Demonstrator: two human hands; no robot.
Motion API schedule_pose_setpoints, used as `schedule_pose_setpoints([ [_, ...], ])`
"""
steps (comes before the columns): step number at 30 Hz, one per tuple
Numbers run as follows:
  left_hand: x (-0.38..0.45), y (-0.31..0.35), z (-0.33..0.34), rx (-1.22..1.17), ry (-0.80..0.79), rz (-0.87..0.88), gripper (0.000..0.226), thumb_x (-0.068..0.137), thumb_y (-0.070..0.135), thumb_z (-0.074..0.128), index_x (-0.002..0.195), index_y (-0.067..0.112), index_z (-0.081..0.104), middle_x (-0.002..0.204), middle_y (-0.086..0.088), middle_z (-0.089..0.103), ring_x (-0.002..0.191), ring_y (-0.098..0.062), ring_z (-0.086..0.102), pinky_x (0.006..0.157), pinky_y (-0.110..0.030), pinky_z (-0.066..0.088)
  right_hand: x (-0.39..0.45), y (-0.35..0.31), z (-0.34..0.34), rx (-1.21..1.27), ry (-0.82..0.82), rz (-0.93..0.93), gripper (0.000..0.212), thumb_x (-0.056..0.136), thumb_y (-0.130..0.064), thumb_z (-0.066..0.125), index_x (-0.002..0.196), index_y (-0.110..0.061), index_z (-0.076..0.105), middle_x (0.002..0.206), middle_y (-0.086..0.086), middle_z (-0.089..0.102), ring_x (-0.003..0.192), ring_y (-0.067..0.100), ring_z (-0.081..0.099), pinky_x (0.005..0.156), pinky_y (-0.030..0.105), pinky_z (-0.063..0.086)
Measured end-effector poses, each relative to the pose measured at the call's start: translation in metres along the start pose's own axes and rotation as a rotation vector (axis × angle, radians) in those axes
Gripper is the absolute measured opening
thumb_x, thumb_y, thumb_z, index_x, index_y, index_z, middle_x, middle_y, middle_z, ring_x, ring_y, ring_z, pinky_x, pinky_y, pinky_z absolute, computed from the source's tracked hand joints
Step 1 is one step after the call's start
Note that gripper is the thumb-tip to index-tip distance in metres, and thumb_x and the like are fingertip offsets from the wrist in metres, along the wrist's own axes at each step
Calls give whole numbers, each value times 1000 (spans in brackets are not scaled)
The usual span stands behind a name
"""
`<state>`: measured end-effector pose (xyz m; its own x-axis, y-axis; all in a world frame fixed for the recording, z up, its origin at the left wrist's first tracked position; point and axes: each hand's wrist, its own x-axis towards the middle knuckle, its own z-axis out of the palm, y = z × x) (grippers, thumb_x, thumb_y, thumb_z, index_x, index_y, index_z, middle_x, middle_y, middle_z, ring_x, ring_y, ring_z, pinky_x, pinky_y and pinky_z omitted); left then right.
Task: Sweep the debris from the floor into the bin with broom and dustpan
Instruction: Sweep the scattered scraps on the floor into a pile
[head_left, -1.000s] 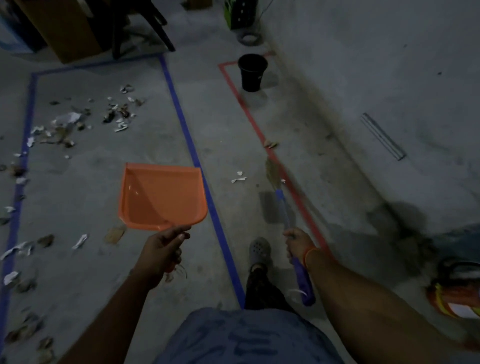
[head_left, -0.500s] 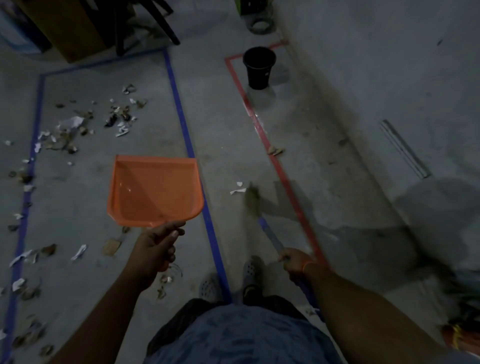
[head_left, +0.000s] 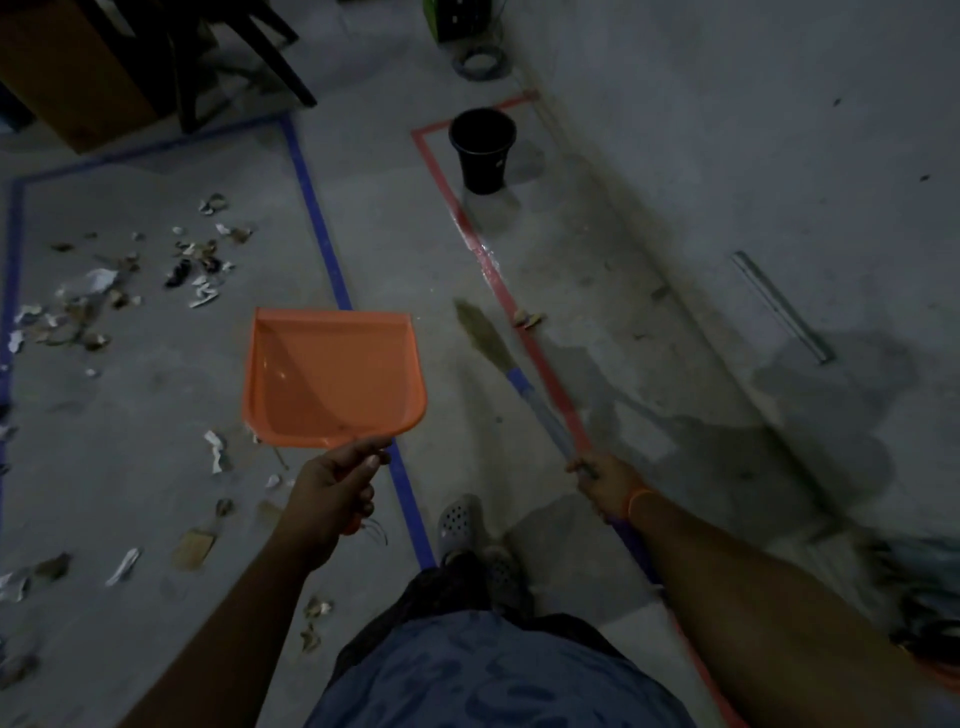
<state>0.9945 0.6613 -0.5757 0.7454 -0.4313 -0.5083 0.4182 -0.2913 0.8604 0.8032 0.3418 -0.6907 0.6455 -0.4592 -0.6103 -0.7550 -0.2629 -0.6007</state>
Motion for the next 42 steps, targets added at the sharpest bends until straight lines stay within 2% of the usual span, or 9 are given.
schedule_pose_setpoints([
  [4,35,20,0,37,-43,-7,24,102,10,55,119,16,71,72,-1,61,51,-16,42,43,-23,30,47,-26,-36,-24,101,80,21,87,-6,54,98,-20,66,81,6,60,55,17,53,44,15,46],
  [7,62,33,-10,82,-82,-6,24,102,13,56,117,20,73,75,-11,56,57,-22,40,45,-27,31,88,-42,-54,-52,114,125,21,84,-7,57,91,-25,65,87,5,61,72,25,57,73,33,55],
  [12,100,49,-20,120,-89,-28,22,102,9,55,117,14,70,62,6,62,48,-13,42,42,-24,31,164,-58,-61,-119,79,182,24,81,-9,62,78,-33,62,92,11,63,76,28,57,81,44,56],
  [17,131,53,-22,118,-98,-58,22,101,10,56,118,14,71,71,8,66,49,-11,43,43,-24,30,180,-84,-45,-139,-152,207,28,82,1,56,104,-14,66,99,21,67,66,26,59,62,36,57],
  [20,146,62,-13,107,-103,-86,23,101,8,56,117,14,71,74,6,66,49,-10,44,42,-24,31,167,-90,-46,-89,-291,199,31,85,6,49,109,-11,61,81,16,60,54,23,54,46,26,49],
  [22,158,69,-4,122,-115,-92,23,102,9,55,118,13,71,69,7,65,48,-9,44,41,-23,31,161,-86,-58,-34,-328,185,31,87,7,48,109,-10,60,73,16,55,48,22,50,45,26,44],
  [27,189,93,36,129,-136,-66,24,102,5,54,120,11,69,83,4,67,47,-8,46,38,-19,33,157,-65,-105,-9,-208,117,17,91,-3,52,104,-10,62,74,16,56,44,20,49,41,26,43],
  [35,239,116,124,87,-150,-36,24,102,9,56,117,18,72,86,-1,66,50,-11,46,42,-23,32,187,4,-202,109,65,341,25,87,1,49,101,-16,61,78,16,57,53,26,53,53,33,48],
  [42,272,138,204,94,-129,-35,26,102,13,56,122,19,70,94,-5,68,53,-15,46,48,-30,31,219,53,-281,100,-1,482,23,86,9,49,103,-4,57,70,18,58,55,28,55,52,33,48],
])
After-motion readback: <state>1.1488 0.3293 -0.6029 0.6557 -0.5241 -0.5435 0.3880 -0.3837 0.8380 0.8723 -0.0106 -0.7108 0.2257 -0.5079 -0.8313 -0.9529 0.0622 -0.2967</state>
